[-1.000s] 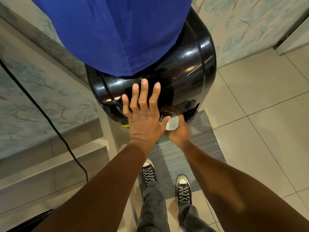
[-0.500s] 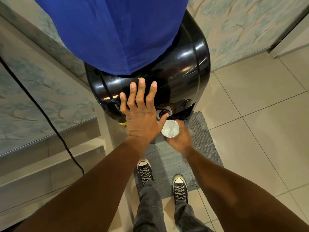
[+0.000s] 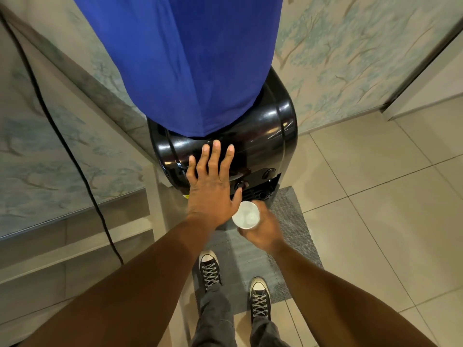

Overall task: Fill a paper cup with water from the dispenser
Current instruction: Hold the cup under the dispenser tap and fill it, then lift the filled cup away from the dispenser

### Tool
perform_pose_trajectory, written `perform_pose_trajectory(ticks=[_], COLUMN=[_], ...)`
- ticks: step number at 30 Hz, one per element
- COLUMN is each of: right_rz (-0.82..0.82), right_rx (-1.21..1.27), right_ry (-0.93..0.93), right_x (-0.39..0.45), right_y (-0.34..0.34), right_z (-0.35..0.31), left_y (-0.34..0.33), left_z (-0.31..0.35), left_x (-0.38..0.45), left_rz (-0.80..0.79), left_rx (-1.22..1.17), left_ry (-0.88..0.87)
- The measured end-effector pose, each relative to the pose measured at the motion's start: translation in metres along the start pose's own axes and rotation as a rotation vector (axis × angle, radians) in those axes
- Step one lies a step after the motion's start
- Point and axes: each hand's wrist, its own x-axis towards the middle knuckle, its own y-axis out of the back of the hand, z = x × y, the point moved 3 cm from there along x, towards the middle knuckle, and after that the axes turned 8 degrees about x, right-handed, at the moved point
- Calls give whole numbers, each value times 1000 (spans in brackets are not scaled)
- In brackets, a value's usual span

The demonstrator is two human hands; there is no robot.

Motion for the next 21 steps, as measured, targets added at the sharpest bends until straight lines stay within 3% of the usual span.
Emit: perform_pose_trajectory(ticks=[6, 11, 21], right_rz=[-34, -77, -196], right_rx=[29, 35, 19], right_ry=[2, 44, 155], right_x=[-11, -15, -22], right_y=[10, 18, 15], right_z=[-37, -70, -145], left_y=[25, 38, 52], left_z=[-8, -23, -56], left_x=[-6, -26, -80], left_rz=[-45, -41, -179], left_rx=[-92, -302, -692], left_ry=[-43, -100, 157])
